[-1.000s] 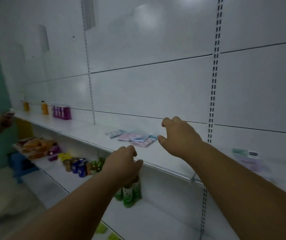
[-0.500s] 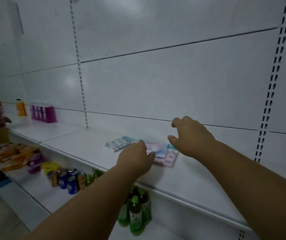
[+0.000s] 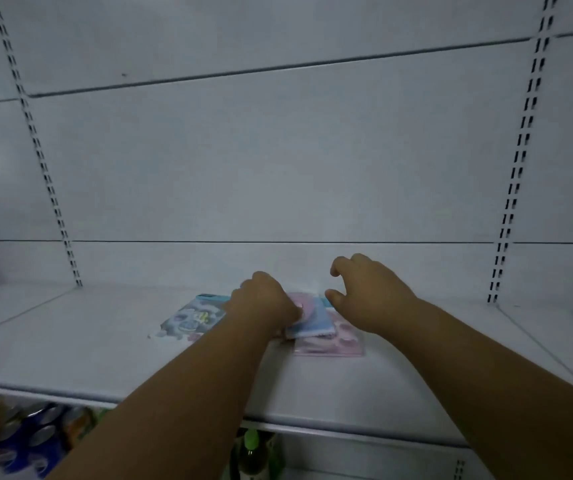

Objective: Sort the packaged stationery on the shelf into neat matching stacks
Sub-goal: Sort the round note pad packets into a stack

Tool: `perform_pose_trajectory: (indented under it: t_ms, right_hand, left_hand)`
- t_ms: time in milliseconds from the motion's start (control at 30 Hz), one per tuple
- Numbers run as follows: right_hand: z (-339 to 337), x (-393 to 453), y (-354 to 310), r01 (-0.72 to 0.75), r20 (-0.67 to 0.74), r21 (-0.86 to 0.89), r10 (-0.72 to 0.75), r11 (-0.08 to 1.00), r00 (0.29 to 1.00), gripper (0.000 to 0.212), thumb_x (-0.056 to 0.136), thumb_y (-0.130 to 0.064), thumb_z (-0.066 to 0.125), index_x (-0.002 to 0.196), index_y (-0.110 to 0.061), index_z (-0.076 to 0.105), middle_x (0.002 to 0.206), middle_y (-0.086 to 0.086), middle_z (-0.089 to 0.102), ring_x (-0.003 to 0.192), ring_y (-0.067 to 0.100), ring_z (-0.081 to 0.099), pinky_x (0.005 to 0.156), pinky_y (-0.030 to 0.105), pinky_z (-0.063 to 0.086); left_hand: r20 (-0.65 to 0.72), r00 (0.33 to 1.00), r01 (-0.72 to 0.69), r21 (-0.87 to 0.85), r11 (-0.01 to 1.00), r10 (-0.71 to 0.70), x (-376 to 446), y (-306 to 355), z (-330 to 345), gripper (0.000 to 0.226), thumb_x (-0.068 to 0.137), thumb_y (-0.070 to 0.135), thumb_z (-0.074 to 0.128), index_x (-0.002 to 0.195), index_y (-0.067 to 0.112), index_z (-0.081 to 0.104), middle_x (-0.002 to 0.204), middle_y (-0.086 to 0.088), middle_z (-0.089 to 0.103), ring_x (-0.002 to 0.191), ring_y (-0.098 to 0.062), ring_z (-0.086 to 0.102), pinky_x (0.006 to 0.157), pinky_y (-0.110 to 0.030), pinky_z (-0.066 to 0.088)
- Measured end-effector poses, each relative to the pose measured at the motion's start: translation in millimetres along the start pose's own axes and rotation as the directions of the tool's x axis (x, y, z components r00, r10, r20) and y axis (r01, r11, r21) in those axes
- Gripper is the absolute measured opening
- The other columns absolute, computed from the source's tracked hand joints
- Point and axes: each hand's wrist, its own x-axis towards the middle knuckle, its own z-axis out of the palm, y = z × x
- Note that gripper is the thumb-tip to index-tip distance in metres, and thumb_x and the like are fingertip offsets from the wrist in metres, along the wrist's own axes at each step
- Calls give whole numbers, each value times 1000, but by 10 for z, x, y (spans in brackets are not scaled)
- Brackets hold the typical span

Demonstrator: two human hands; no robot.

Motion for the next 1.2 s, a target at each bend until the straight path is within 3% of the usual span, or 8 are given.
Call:
perform_pose_trajectory:
  t_ms: [100, 200, 367, 500, 633, 800, 933, 1200]
  right_hand:
    - [98, 23, -125, -61, -14, 29, 61, 998, 998, 35, 90, -37, 56, 120, -18, 53, 113, 8, 58, 96, 25, 59, 80, 34, 48]
    - [214, 43, -273, -141, 16, 52, 140, 989, 990, 37, 89, -36, 58, 119, -15, 55, 114, 11, 59, 98, 27, 59, 80, 34, 46]
    - [428, 112, -519, -232, 172, -121, 250, 965, 953, 46, 84, -52, 55, 106, -12, 57, 111, 11, 64, 99, 30, 59, 73, 30, 39]
    - [493, 180, -658, -333, 255, -155, 363, 930, 896, 39, 78, -52, 57, 91, -15, 57, 94, 8, 63, 97, 31, 61, 76, 31, 39]
    - [406, 239, -711, -439, 248, -75, 443, 896, 862, 40, 72, -41, 70, 63, -19, 38, 74, 0, 50, 85, 25, 55, 69, 26, 38]
    - [284, 128, -517, -480, 98, 370, 481, 795, 871, 9, 79, -8, 63, 82, 0, 62, 83, 12, 64, 78, 26, 61, 65, 29, 46]
    - [-22, -138, -249, -380, -90, 651, 564, 657, 821, 7, 77, -8, 60, 81, -14, 59, 77, 7, 69, 66, 20, 65, 62, 32, 53]
    - [-838, -1061, 761, -318, -273, 706, 658, 632, 702, 15, 75, -4, 67, 79, -18, 64, 73, -5, 70, 57, 2, 64, 51, 17, 51]
  left_hand:
    - [-117, 993, -48, -427, 903, -2, 83, -187, -182, 47, 84, 15, 63, 126, 3, 46, 129, -20, 55, 117, -35, 55, 98, -34, 44]
    - [-147, 989, -95, -748, 657, -25, 70, -412, -375, 54, 84, 10, 65, 135, 6, 47, 122, -15, 62, 109, -31, 61, 99, -40, 48]
    - [-163, 986, -163, -898, 408, 33, -57, -691, -568, 29, 83, 9, 66, 111, 13, 67, 100, -7, 73, 86, -24, 70, 86, -44, 57]
    - [-145, 987, -159, -953, 256, 71, -111, -815, -667, 21, 87, 5, 67, 102, 18, 62, 92, -9, 72, 68, -19, 71, 71, -37, 59]
    - [-127, 986, -151, -959, 240, 110, -158, -896, -634, 25, 88, 5, 65, 99, 27, 58, 94, -3, 72, 76, -20, 73, 67, -36, 61]
    - [-67, 995, -82, -974, 212, 80, -185, -839, -544, 30, 87, 1, 63, 95, 29, 56, 97, -2, 69, 81, -25, 72, 58, -32, 58]
    - [-8, 995, -27, -982, 186, 104, -257, -515, -440, 31, 82, -6, 60, 92, 24, 56, 93, -3, 67, 78, -28, 71, 70, -46, 62]
    - [35, 953, -24, -981, 193, 299, -914, 663, 45, 29, 77, 1, 62, 88, 27, 58, 91, 0, 68, 76, -26, 70, 62, -45, 61]
